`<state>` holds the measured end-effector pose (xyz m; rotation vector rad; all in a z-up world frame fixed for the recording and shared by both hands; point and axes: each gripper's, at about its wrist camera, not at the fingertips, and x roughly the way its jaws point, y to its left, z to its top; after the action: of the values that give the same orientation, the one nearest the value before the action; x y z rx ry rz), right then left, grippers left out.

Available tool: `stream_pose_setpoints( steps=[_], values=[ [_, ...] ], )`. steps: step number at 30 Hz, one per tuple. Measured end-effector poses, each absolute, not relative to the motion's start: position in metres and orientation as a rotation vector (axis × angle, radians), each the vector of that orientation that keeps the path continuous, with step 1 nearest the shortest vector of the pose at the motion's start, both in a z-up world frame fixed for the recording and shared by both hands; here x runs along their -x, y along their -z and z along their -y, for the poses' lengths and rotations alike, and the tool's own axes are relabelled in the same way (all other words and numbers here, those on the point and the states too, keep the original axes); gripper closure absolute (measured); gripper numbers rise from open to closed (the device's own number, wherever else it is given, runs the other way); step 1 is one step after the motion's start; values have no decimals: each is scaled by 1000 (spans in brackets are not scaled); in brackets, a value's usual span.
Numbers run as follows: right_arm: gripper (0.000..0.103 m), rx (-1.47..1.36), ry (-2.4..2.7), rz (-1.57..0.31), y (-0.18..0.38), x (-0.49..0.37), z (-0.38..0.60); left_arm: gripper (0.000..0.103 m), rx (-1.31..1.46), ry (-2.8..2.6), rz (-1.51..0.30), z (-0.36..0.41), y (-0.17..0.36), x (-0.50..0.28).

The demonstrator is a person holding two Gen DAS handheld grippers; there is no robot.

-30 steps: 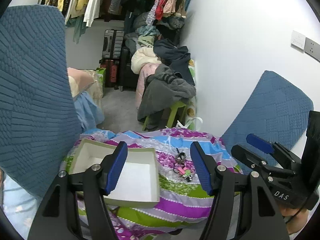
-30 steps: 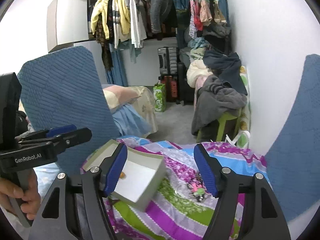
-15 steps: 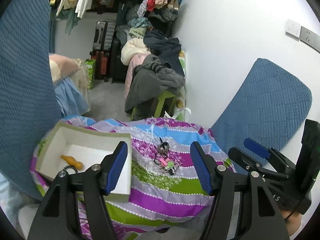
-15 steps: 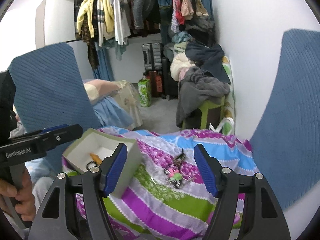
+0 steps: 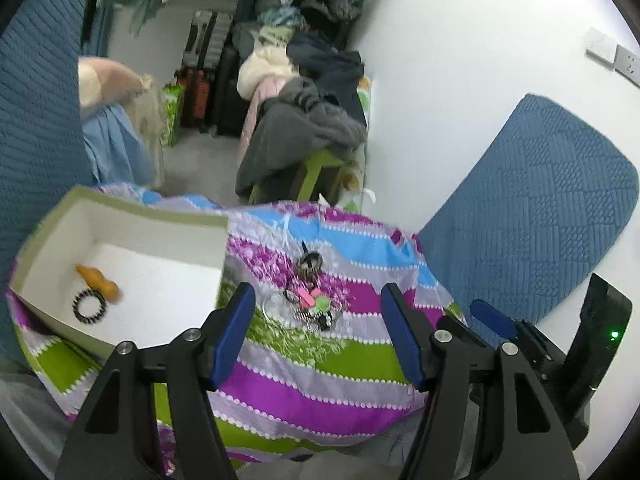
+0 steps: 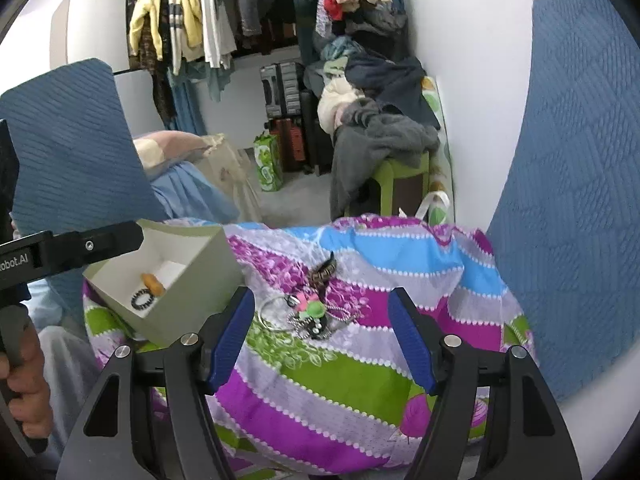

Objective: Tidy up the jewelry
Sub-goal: 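Withdraw both open tools from the box back toward the jewelry pile, then grasp the pink hair clip with the left tool while the right tool grasps the green charm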

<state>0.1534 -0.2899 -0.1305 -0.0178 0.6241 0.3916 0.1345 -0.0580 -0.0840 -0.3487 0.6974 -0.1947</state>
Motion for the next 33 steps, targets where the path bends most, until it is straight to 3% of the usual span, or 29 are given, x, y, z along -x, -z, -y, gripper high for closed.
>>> stream_pose_setpoints(
  steps=[7,17,22,33],
  values=[
    [36,10,-435,-650,156,-174,295,41,363,190,-759,72,109,-158],
    [42,19,-489,-730,193,-215,297,57,351,217,-858,99,145,-201],
    [51,39,-503,-777,214,-237,294,64,348,229,-906,109,166,-225],
    [57,30,-641,-893,254,-282,268,70,424,175,-1030,92,220,-260]
  ],
)
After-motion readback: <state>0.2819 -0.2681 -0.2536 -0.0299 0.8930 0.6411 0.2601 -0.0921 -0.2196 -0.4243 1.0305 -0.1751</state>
